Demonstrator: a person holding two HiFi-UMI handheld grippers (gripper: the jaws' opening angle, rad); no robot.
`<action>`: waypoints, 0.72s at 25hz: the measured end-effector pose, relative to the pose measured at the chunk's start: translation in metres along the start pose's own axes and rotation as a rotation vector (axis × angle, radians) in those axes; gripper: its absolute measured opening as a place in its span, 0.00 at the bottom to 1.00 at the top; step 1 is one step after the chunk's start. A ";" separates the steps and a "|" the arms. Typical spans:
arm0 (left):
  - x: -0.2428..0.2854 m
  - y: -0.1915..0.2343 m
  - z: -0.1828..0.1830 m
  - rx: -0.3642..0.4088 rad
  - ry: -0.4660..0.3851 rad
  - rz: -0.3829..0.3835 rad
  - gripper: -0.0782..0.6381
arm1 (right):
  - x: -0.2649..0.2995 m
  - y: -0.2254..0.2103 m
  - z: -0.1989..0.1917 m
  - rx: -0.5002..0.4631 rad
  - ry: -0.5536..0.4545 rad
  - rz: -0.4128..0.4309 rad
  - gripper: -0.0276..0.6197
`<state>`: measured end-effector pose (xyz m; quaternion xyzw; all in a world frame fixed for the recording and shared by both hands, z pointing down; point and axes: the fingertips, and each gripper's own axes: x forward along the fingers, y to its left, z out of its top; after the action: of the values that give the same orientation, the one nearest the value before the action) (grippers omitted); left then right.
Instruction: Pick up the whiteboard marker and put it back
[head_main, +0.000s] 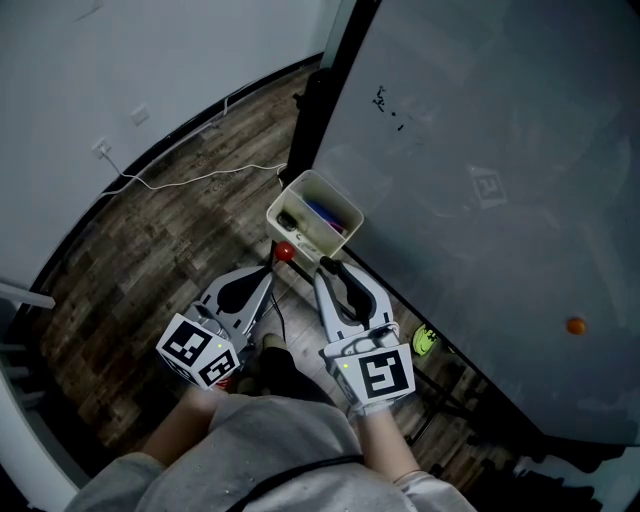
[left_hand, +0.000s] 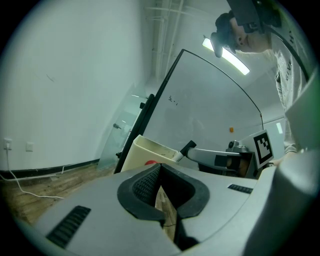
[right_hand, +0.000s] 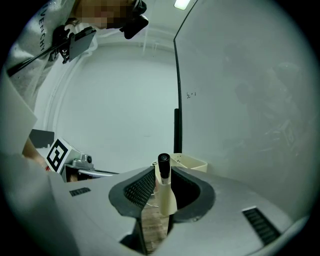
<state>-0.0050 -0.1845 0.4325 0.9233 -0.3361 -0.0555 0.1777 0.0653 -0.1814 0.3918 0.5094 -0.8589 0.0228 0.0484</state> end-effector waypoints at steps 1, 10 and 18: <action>-0.001 -0.001 0.000 0.002 0.001 -0.002 0.12 | -0.001 0.000 0.000 0.007 0.000 -0.004 0.19; -0.004 -0.012 0.001 0.004 -0.004 -0.027 0.12 | -0.015 0.003 -0.003 0.017 0.019 -0.032 0.19; -0.016 -0.026 0.005 0.019 -0.010 -0.042 0.12 | -0.027 0.016 0.005 0.003 -0.012 -0.029 0.19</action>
<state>-0.0029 -0.1568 0.4180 0.9314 -0.3181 -0.0608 0.1660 0.0638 -0.1503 0.3839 0.5220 -0.8516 0.0202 0.0427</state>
